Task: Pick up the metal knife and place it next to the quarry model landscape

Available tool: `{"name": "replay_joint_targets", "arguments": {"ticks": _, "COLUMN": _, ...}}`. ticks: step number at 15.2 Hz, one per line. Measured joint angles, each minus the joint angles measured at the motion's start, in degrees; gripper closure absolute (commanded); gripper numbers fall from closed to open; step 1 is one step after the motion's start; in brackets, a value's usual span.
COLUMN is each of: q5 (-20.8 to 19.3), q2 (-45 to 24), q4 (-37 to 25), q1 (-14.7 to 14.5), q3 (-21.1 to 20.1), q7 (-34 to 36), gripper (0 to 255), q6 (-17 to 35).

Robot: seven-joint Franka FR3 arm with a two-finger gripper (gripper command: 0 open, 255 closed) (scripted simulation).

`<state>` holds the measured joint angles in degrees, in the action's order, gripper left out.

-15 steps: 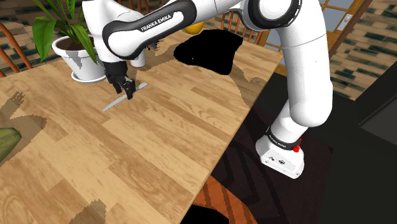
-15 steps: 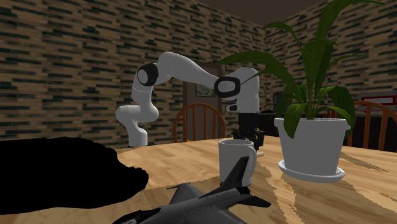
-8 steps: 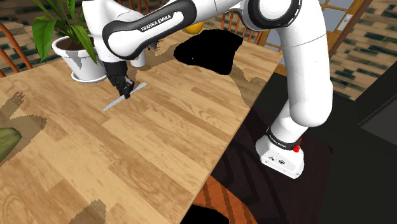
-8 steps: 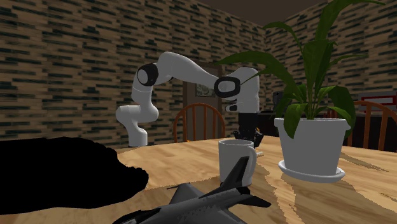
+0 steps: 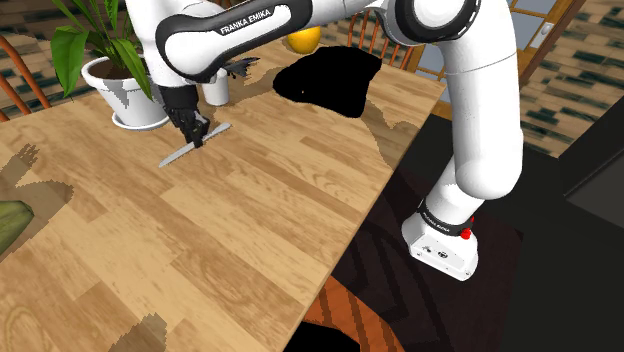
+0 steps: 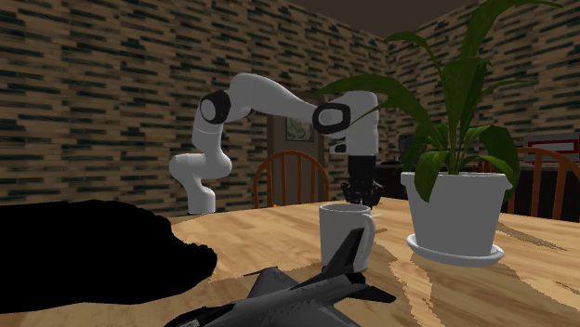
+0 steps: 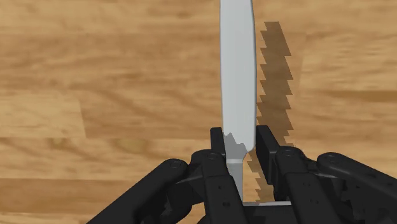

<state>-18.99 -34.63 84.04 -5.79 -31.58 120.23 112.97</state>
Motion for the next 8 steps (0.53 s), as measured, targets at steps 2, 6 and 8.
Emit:
{"name": "replay_joint_targets", "arguments": {"ticks": 2, "q5": 0.3, "q2": 0.3, "q4": -1.4, "q1": -0.2, "q3": -0.2, "q7": -0.2, "gripper": 255, "q6": -1.5}}
{"name": "replay_joint_targets", "arguments": {"ticks": 6, "q5": 0.9, "q2": 1.4, "q4": -2.8, "q1": -0.1, "q3": -0.6, "q7": -0.6, "gripper": 255, "q6": -4.0}}
{"name": "replay_joint_targets", "arguments": {"ticks": 8, "q5": 1.1, "q2": 1.7, "q4": -3.9, "q1": -0.3, "q3": -0.7, "q7": -0.7, "gripper": 255, "q6": -5.4}}
